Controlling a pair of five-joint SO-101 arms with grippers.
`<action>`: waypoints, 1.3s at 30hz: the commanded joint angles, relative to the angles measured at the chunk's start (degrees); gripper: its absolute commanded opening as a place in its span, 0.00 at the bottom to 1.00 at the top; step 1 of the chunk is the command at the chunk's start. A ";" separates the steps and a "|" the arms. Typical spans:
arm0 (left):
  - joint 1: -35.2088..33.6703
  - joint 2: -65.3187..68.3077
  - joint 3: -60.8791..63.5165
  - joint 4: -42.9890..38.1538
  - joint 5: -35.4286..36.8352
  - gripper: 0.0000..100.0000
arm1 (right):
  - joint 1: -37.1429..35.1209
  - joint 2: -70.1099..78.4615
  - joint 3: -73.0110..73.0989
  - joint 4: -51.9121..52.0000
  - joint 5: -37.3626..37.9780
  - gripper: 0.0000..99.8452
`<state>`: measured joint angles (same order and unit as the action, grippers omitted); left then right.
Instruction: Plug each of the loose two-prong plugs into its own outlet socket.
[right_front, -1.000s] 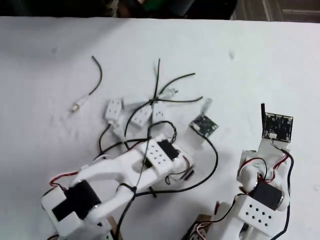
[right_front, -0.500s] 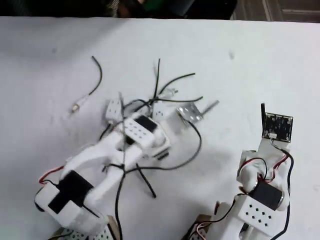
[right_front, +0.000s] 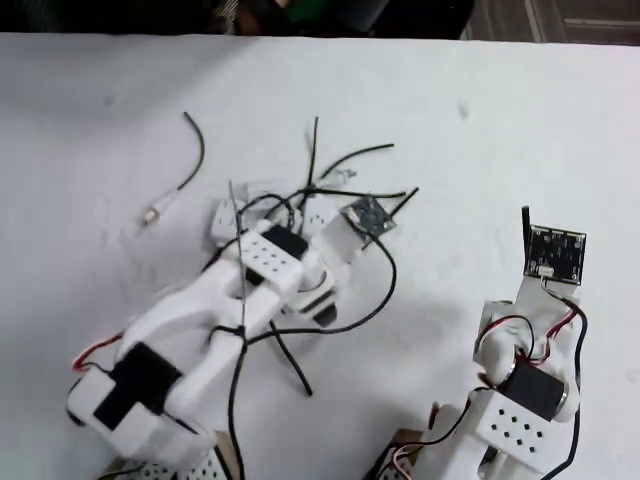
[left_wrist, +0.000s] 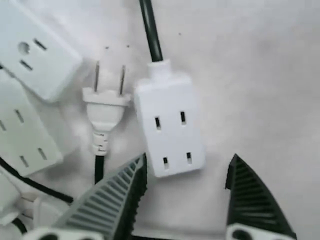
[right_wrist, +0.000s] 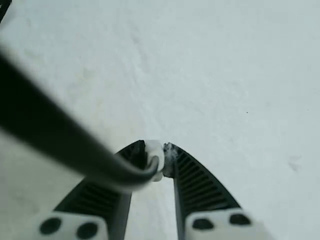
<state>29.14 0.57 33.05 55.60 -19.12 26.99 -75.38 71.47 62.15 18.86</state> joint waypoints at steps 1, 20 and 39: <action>-1.27 -8.48 -2.11 3.25 0.70 0.26 | -0.13 0.13 -0.88 -1.10 0.53 0.02; -35.38 -46.37 21.89 6.07 -0.79 0.26 | -29.32 -14.99 -3.25 0.31 -5.89 0.02; -59.82 -74.68 50.64 -3.78 -9.05 0.26 | -67.82 5.41 -3.08 -11.12 -9.14 0.02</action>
<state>-29.58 -69.58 81.05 53.85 -27.56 -38.15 -74.68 70.42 54.95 9.45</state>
